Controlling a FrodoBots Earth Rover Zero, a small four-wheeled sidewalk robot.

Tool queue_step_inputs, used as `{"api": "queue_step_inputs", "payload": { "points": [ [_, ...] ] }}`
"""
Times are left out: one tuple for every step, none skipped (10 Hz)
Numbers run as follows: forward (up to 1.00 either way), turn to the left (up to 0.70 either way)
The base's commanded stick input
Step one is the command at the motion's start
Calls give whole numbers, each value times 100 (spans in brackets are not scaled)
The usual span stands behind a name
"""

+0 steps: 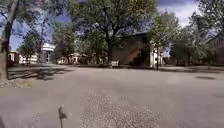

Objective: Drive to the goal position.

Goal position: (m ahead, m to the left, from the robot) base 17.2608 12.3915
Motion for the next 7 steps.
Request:
{"api": "queue_step_inputs", "payload": {
  "points": [
    [70,6],
    [70,6],
    [70,6],
    [70,6],
    [70,6],
    [70,6],
    [38,3]
  ]
}}
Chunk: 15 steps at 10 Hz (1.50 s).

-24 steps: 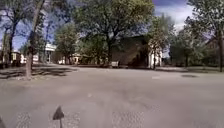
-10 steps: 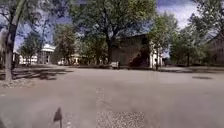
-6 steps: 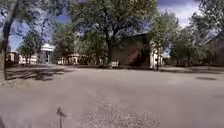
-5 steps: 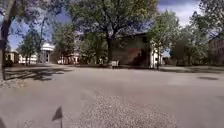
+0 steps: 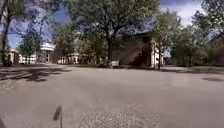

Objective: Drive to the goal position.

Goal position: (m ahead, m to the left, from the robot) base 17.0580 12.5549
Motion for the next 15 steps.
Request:
{"api": "queue_step_inputs", "payload": {
  "points": [
    [0,0],
    [0,0],
    [0,0],
    [0,0],
    [0,0],
    [0,0],
    [0,0],
    [0,0],
    [0,0],
    [11,1],
    [48,4],
    [23,2],
    [0,0],
    [0,0],
    [0,0]
  ]
}}
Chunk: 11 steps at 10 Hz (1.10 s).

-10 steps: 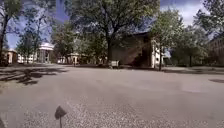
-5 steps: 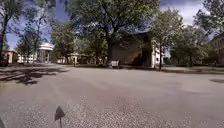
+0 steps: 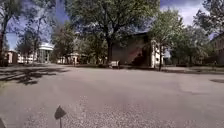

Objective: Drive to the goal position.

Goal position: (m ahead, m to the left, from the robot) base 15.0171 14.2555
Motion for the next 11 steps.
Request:
{"api": "queue_step_inputs", "payload": {
  "points": [
    [35,3],
    [70,6],
    [70,25],
    [70,41],
    [70,23],
    [70,14],
    [70,31],
    [70,41],
    [70,28],
    [70,17],
    [70,41]
  ]
}}
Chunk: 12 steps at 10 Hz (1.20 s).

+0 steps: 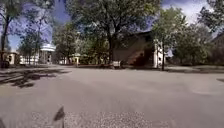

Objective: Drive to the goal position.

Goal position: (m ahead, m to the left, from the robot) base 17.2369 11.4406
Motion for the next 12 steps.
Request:
{"api": "queue_step_inputs", "payload": {
  "points": [
    [70,41],
    [70,41],
    [70,41],
    [70,41],
    [70,41],
    [70,19],
    [70,6],
    [70,6],
    [70,6],
    [70,6],
    [70,6],
    [70,6]
  ]
}}
